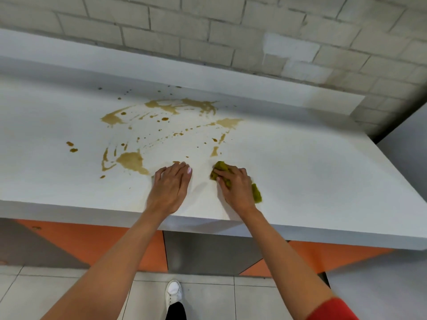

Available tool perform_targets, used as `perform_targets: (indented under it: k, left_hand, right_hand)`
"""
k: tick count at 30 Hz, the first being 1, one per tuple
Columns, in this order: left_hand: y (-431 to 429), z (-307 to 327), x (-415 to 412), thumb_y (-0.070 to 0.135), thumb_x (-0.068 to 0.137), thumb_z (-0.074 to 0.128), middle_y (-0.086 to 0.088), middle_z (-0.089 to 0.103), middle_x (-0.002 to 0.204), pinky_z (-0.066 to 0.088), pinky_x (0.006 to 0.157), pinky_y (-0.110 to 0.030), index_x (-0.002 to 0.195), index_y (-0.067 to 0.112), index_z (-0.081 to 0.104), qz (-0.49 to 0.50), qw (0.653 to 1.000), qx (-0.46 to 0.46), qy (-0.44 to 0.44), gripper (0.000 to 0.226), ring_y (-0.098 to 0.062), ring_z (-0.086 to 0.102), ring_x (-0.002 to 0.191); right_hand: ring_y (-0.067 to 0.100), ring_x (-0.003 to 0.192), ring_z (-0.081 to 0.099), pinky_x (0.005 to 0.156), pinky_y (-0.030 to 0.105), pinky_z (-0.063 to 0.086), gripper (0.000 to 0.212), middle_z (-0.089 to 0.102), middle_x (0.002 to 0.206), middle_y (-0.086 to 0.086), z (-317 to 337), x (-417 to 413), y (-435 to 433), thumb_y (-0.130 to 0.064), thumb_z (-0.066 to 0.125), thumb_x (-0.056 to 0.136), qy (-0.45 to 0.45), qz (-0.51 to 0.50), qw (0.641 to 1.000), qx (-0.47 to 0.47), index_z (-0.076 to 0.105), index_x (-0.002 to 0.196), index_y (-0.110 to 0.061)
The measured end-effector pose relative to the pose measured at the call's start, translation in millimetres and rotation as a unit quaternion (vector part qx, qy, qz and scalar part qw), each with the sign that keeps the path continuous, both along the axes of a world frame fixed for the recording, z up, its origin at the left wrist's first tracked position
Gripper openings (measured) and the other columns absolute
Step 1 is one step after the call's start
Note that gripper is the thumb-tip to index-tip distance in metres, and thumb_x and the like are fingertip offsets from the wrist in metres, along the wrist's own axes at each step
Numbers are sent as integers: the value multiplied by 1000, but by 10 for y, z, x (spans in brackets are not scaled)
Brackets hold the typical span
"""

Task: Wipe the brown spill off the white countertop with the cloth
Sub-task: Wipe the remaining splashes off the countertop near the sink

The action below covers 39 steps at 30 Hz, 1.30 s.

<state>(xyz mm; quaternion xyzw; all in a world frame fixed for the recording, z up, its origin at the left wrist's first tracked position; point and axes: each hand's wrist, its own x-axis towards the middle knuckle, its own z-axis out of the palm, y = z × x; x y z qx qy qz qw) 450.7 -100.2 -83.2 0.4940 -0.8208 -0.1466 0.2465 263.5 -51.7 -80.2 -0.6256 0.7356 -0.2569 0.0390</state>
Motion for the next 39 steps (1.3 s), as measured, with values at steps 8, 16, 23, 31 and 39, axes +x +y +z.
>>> perform_targets:
  k: [8,16,23,31,39]
  left_hand:
    - [7,12,13,44,97,12,-1,52,136,18,110,-33,130,15,50,1,1000,17,24,58,-13,38,132]
    - [11,29,38,37,101,17,1,50,140,14,109,-28,131,17,50,-4,999,34,26,49,-11,37,133]
    - [-203,182,-19,37,100,14,4,57,87,29,90,-32,92,17,61,12,999,-11,-34,51,-16,52,86]
    - [-774,246,-11,30,101,25,5,59,102,25,94,-31,102,17,61,-14,999,-8,-33,39,-15,53,98]
    - [-1077,168,-82,30,101,26,8,58,128,24,103,-30,121,19,59,-67,996,-2,-56,40,-8,51,119]
  right_hand:
    - [28,112,47,89,40,39,30,52,137,1,20,390,-241,-26,48,95,18,64,998,11,61,122,-26]
    - [30,110,48,88,40,38,30,57,129,5,9,-191,-177,-23,50,94,25,-41,999,-4,60,122,-24]
    - [30,113,46,89,39,37,33,53,132,8,68,226,-836,-23,45,96,24,-62,998,23,57,126,-19]
    - [29,101,55,84,38,46,30,64,118,5,-4,-162,-505,-16,60,88,18,-12,999,-45,65,116,-23]
    - [29,108,51,87,38,41,30,58,128,7,38,121,-1239,-22,50,93,19,-88,996,-5,61,122,-21]
